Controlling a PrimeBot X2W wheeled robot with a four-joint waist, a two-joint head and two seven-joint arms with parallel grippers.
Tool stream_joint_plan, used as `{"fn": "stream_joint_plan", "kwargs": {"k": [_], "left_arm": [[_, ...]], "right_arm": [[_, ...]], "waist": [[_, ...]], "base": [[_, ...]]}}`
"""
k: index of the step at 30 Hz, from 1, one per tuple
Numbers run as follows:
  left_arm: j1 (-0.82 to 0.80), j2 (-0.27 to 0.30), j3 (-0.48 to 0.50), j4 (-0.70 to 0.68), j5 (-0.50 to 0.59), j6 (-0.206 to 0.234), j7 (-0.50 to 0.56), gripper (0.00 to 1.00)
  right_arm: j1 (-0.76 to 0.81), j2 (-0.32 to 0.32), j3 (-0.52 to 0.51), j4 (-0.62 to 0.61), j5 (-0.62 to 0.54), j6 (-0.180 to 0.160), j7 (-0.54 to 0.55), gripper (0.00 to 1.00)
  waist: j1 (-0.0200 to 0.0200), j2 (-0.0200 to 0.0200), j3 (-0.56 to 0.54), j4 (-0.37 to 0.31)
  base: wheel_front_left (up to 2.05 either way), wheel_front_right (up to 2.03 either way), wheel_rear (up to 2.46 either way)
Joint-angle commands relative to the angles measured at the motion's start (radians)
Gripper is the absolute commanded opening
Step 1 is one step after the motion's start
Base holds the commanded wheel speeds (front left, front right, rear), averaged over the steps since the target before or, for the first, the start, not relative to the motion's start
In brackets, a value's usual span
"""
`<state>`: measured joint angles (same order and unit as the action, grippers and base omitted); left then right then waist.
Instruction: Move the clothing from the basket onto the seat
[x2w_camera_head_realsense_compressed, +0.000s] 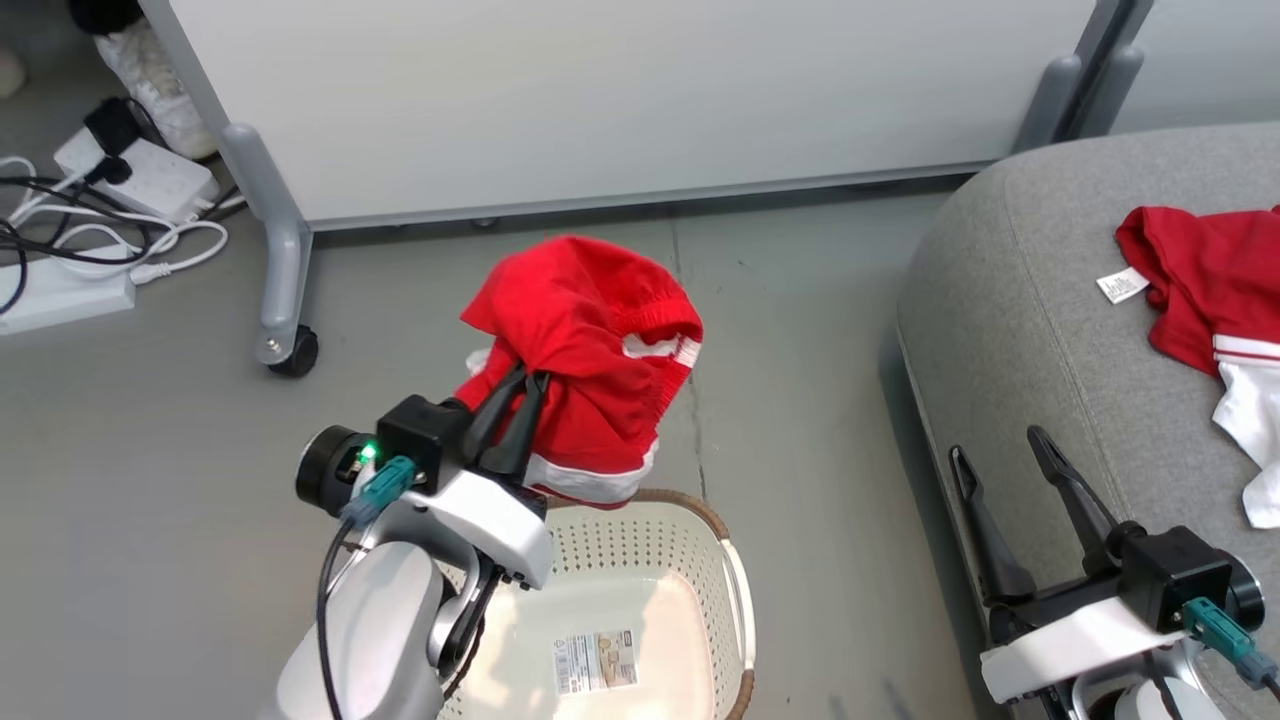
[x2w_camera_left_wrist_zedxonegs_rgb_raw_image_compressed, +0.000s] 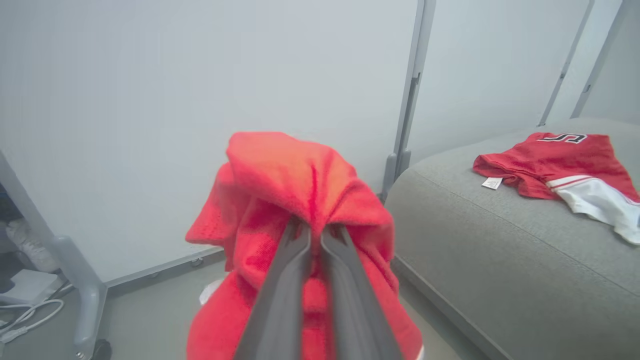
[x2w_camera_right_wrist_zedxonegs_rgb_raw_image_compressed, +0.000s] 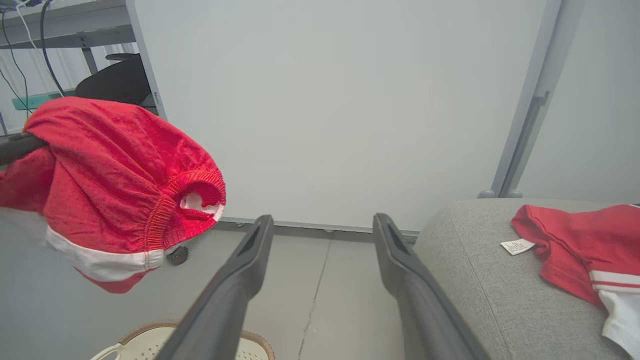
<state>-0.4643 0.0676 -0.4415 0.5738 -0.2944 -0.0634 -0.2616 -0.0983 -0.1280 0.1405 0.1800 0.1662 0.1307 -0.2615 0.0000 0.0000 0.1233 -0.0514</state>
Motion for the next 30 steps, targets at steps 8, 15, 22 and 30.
{"fn": "stream_joint_plan", "kwargs": {"k": [8, 15, 22, 30], "left_arm": [[0.112, -0.006, 0.134, -0.31, 0.039, -0.017, -0.005, 0.0], [0.104, -0.015, 0.168, -0.548, -0.004, -0.034, -0.003, 0.0], [0.062, -0.016, 0.074, -0.669, -0.045, 0.004, -0.003, 0.0], [0.059, -0.015, -0.084, -0.653, -0.076, 0.01, -0.003, 0.0]], "right_arm": [[0.036, -0.007, 0.003, 0.006, 0.021, 0.0, -0.005, 1.0], [0.044, -0.007, 0.008, 0.009, 0.026, 0.0, -0.005, 1.0], [0.034, -0.006, 0.015, 0.012, 0.024, 0.0, -0.005, 1.0], [0.024, 0.003, 0.016, 0.015, 0.026, 0.0, -0.005, 1.0]], "waist": [[0.0, 0.0, -0.057, 0.016], [0.0, 0.0, -0.073, 0.023], [0.0, 0.0, -0.069, 0.016], [0.0, 0.0, -0.058, -0.008]], "base": [[0.0, 0.0, 0.0], [0.0, 0.0, 0.0], [0.0, 0.0, 0.0], [0.0, 0.0, 0.0]]}}
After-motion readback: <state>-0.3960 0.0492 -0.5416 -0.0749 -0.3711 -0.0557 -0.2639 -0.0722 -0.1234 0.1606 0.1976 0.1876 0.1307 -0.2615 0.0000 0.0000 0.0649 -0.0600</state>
